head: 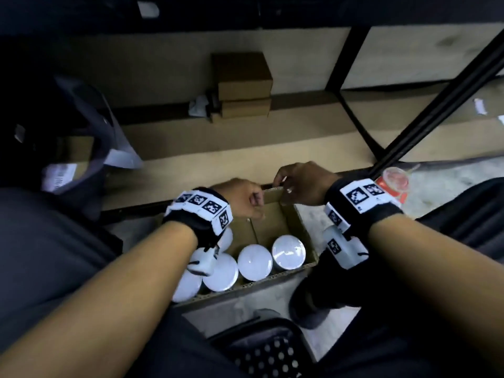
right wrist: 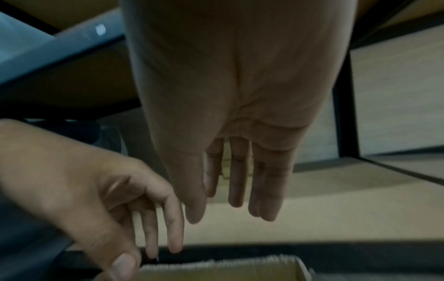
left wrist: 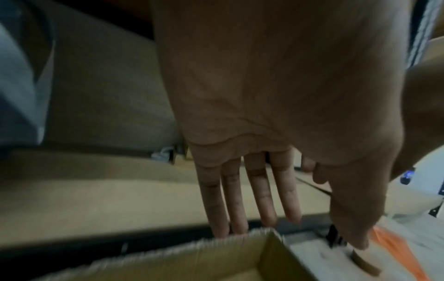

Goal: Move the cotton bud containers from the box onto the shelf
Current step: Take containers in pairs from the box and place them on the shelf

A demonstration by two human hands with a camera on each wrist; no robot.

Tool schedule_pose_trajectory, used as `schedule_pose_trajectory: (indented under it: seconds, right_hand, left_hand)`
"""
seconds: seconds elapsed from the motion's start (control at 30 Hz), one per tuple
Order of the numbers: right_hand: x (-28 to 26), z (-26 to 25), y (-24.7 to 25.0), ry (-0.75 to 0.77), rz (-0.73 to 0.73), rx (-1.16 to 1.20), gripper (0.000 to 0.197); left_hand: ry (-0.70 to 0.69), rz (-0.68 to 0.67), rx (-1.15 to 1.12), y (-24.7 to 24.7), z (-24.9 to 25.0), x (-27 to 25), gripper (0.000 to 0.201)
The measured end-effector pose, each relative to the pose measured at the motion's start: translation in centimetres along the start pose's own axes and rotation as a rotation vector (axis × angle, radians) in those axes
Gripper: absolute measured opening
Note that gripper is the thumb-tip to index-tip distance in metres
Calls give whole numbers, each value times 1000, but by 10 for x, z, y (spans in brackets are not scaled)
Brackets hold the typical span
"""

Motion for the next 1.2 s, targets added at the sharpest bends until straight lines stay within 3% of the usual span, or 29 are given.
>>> schedule_pose_trajectory:
  seconds: [0.17,0.37,0.73,0.93,1.2]
  right_hand:
    - [23,33,-65,-115,-72,28,54]
    - [38,56,-118,-177,-121,15,82]
    - [30,75,-162,-201,-57,178,76]
    - [38,79,-185,-230,-132,105,93]
    - [45,81,-206,-280,-175,42,101]
  left_hand:
    - [120,-26,-34,-70,-29,21,52]
    - [158,-42,60,-105,-48,29,72]
    - [169,-60,-10,-147,-48,45,68]
    - [181,-90,24,-158,-50,47,68]
    - [170,-101,196,-166,-52,46,90]
Point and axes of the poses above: each hand's wrist, its own x-axis towards the middle knuckle, its own y-axis out of the back of the hand, z = x × y, the point moved 6 cm from there along x, towards the middle knuckle, and after that the axes turned 5 degrees about -y, right-handed, at the moved point
